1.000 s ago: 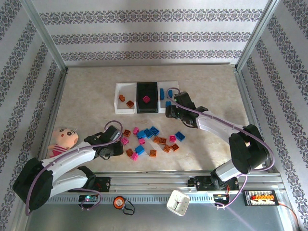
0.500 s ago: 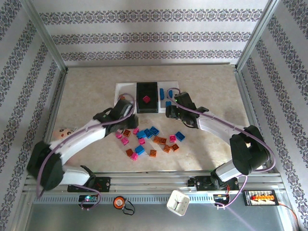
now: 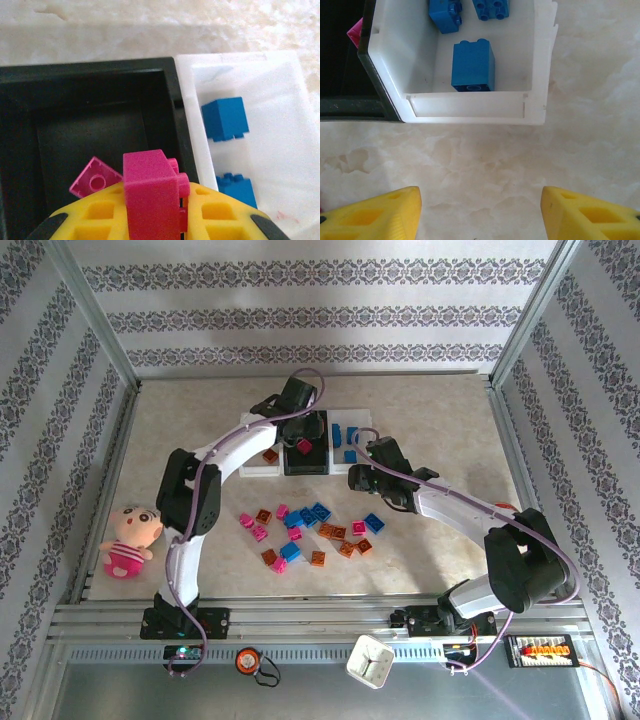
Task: Sort the legos into containers by color
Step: Place the lego in the container, then pick up the lego from the center of the table.
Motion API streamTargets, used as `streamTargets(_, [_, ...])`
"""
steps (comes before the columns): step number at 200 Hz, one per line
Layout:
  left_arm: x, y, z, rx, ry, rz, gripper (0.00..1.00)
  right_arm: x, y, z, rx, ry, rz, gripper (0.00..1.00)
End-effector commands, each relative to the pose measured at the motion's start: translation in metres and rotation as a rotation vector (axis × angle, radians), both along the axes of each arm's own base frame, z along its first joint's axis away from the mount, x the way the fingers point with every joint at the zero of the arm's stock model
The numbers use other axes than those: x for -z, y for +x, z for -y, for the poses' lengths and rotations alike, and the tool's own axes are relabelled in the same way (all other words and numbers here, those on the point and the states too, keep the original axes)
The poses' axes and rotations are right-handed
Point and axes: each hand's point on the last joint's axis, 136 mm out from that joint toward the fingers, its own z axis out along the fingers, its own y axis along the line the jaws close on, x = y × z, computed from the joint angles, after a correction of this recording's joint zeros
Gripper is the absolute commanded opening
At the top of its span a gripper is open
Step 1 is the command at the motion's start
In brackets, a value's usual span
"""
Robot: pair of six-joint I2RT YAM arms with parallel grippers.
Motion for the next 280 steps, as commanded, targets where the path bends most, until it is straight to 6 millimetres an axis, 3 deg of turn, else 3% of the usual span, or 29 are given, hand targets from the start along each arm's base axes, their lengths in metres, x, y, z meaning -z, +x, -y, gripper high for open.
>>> streamTargets(1, [0.016, 0.009, -0.011, -0.002, 0.043, -0.064, 0.14, -0.008, -0.004, 0.001, 0.006, -0.002, 0.014, 0.65])
streamTargets(24, [0.011, 0.017, -0.005, -0.003, 0.014, -0.057, 0.37, -0.008, -0.005, 0.002, 0.005, -0.009, 0.011, 0.66])
streamTargets(37, [-0.002, 0.019, -0.001, -0.002, -0.015, -0.033, 0.48, -0.008, -0.007, 0.003, 0.005, -0.01, 0.01, 0.67])
streamTargets(58, [-0.028, 0.015, 0.002, 0.006, -0.058, 0.006, 0.55, -0.009, -0.009, 0.004, 0.006, -0.01, 0.006, 0.67])
streamTargets(77, [-0.049, -0.004, 0.0, 0.015, -0.112, 0.033, 0.58, -0.009, -0.011, 0.005, 0.004, -0.006, 0.004, 0.67])
streamTargets(97, [-0.066, -0.038, -0.005, 0.025, -0.184, 0.064, 0.62, -0.01, -0.013, 0.005, -0.001, -0.002, 0.003, 0.67])
streamTargets(130, [-0.048, -0.121, -0.03, 0.014, -0.25, 0.031, 0.62, -0.005, -0.017, 0.005, -0.007, 0.003, -0.009, 0.67])
streamTargets(157, [-0.008, -0.189, -0.062, -0.028, -0.222, -0.052, 0.63, 0.0, -0.019, 0.002, -0.011, 0.016, -0.021, 0.66])
streamTargets(188, [0.032, -0.241, -0.105, -0.112, -0.148, -0.123, 0.65, 0.004, -0.018, -0.002, -0.013, 0.02, -0.029, 0.66])
streamTargets(224, [0.062, -0.262, -0.142, -0.224, -0.106, -0.195, 0.65, 0.006, -0.017, -0.006, -0.017, 0.022, -0.032, 0.66])
streamTargets(240, [0.067, -0.257, -0.152, -0.261, -0.118, -0.199, 0.64, 0.005, -0.017, -0.006, -0.019, 0.024, -0.029, 0.66])
streamTargets(280, [0.073, -0.234, -0.155, -0.293, -0.11, -0.192, 0.62, 0.004, -0.018, -0.003, -0.014, 0.014, -0.023, 0.66])
